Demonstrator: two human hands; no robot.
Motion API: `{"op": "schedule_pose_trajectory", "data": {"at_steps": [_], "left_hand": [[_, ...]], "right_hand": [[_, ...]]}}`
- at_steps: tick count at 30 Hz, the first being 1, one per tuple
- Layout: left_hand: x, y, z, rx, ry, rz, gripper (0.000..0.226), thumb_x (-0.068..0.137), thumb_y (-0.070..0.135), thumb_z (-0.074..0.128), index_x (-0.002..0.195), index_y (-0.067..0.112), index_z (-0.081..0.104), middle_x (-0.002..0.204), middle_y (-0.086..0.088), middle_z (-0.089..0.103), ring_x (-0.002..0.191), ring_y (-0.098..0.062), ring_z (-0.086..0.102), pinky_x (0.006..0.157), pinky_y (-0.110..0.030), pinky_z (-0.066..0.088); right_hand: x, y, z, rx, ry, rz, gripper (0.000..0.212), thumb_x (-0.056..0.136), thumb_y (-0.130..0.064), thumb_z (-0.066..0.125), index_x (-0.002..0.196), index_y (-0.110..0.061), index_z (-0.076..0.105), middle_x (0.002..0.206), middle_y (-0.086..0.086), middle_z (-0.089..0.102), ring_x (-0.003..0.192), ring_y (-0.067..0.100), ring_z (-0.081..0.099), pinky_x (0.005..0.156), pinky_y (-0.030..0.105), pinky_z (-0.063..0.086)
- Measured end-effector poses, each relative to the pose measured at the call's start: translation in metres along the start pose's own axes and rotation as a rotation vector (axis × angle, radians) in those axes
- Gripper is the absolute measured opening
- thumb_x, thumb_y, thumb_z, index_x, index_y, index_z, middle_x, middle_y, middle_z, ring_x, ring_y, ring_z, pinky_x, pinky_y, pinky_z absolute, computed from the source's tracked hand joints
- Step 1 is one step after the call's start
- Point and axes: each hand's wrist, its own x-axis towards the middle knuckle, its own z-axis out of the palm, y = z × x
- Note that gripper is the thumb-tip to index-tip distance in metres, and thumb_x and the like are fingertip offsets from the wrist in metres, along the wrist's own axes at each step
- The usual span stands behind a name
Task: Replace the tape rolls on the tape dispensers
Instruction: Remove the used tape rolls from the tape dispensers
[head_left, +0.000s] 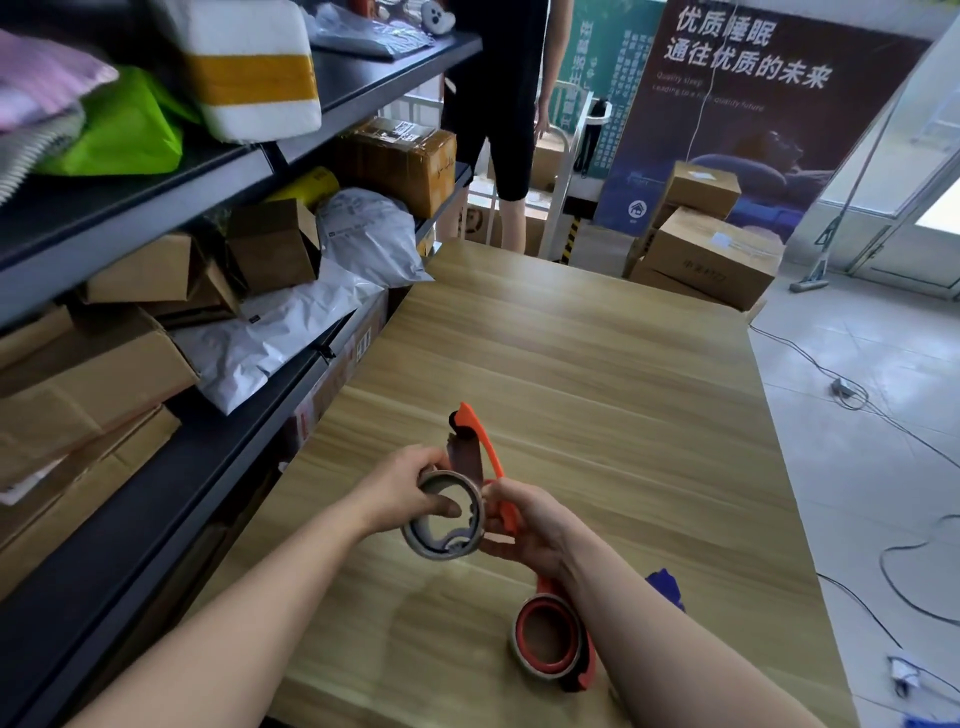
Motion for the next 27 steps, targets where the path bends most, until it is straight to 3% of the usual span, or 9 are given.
{"op": "schedule_pose_trajectory", "data": {"at_steps": [6, 9, 12, 14, 17, 20, 22, 24, 27], "left_hand": [[-0.004, 0.002, 0.002, -0.245, -0.024, -0.057, 0.031, 0.072, 0.023, 0.081, 0.093, 0.015, 0.06, 0.092, -0.002, 0.059, 0.08, -0.012, 0.053, 0.075, -0.03, 0.046], [-0.007, 0.002, 0.005, -0.077, -0.067, -0.042, 0.078, 0.066, 0.047, 0.08, 0.131, 0.02, 0.046, 0.128, 0.001, 0.045, 0.116, -0.013, 0.047, 0.102, -0.034, 0.042], [-0.009, 0.004, 0.012, 0.142, -0.062, 0.062, 0.125, 0.046, 0.068, 0.076, 0.147, 0.026, 0.017, 0.141, 0.008, 0.025, 0.128, -0.009, 0.026, 0.11, -0.032, 0.028], [-0.008, 0.004, 0.018, 0.247, -0.006, 0.122, 0.121, 0.046, 0.065, 0.077, 0.145, 0.025, 0.019, 0.139, 0.006, 0.028, 0.127, -0.012, 0.029, 0.108, -0.032, 0.032], [-0.006, 0.007, 0.019, 0.275, 0.097, 0.204, 0.093, 0.054, 0.056, 0.074, 0.134, 0.026, 0.036, 0.124, 0.006, 0.042, 0.114, -0.015, 0.045, 0.097, -0.032, 0.043], [-0.007, 0.012, 0.015, 0.119, 0.108, 0.173, 0.074, 0.051, 0.052, 0.077, 0.116, 0.036, 0.043, 0.11, 0.014, 0.046, 0.101, -0.004, 0.05, 0.086, -0.018, 0.045], [-0.008, 0.013, 0.012, 0.007, 0.111, 0.116, 0.076, 0.049, 0.05, 0.081, 0.113, 0.041, 0.041, 0.107, 0.019, 0.045, 0.097, 0.003, 0.049, 0.079, -0.009, 0.04], [-0.01, 0.012, 0.012, -0.064, 0.11, 0.066, 0.078, 0.05, 0.044, 0.085, 0.114, 0.04, 0.042, 0.11, 0.018, 0.046, 0.099, 0.005, 0.047, 0.078, -0.009, 0.039], [-0.012, 0.014, 0.011, -0.239, 0.094, -0.021, 0.078, 0.053, 0.036, 0.089, 0.119, 0.033, 0.047, 0.117, 0.009, 0.053, 0.107, -0.007, 0.053, 0.083, -0.021, 0.048]], "right_hand": [[-0.002, -0.009, 0.001, 0.019, 0.05, -0.037, 0.008, 0.08, -0.017, 0.066, 0.088, -0.017, 0.068, 0.069, -0.002, 0.058, 0.064, 0.013, 0.055, 0.065, 0.03, 0.052], [-0.002, -0.009, 0.0, 0.089, 0.116, 0.004, 0.008, 0.079, -0.018, 0.069, 0.083, -0.012, 0.065, 0.059, 0.0, 0.059, 0.054, 0.015, 0.058, 0.059, 0.03, 0.053], [0.001, -0.009, 0.001, 0.18, 0.159, 0.046, 0.012, 0.078, -0.021, 0.07, 0.081, -0.012, 0.063, 0.058, 0.003, 0.06, 0.058, 0.02, 0.062, 0.06, 0.032, 0.053], [0.003, -0.008, 0.003, 0.182, 0.178, 0.047, 0.015, 0.077, -0.023, 0.072, 0.083, -0.012, 0.064, 0.065, 0.004, 0.061, 0.067, 0.021, 0.06, 0.064, 0.034, 0.054], [0.005, -0.008, 0.001, 0.186, 0.205, 0.049, 0.024, 0.075, -0.026, 0.075, 0.089, -0.009, 0.066, 0.072, 0.008, 0.066, 0.073, 0.024, 0.065, 0.071, 0.039, 0.055], [0.006, -0.008, -0.002, 0.208, 0.203, 0.039, 0.037, 0.078, -0.029, 0.075, 0.104, -0.005, 0.066, 0.094, 0.014, 0.069, 0.083, 0.028, 0.064, 0.07, 0.037, 0.054], [0.005, -0.007, -0.004, 0.232, 0.188, 0.036, 0.041, 0.079, -0.032, 0.075, 0.107, -0.003, 0.065, 0.094, 0.015, 0.067, 0.076, 0.026, 0.061, 0.06, 0.033, 0.053], [0.006, -0.007, -0.006, 0.25, 0.166, 0.026, 0.047, 0.077, -0.034, 0.077, 0.108, 0.0, 0.065, 0.09, 0.015, 0.065, 0.071, 0.025, 0.059, 0.057, 0.031, 0.052], [0.007, -0.008, -0.008, 0.249, 0.133, -0.016, 0.057, 0.074, -0.039, 0.078, 0.112, 0.002, 0.067, 0.095, 0.017, 0.065, 0.069, 0.026, 0.061, 0.062, 0.031, 0.051]]}}
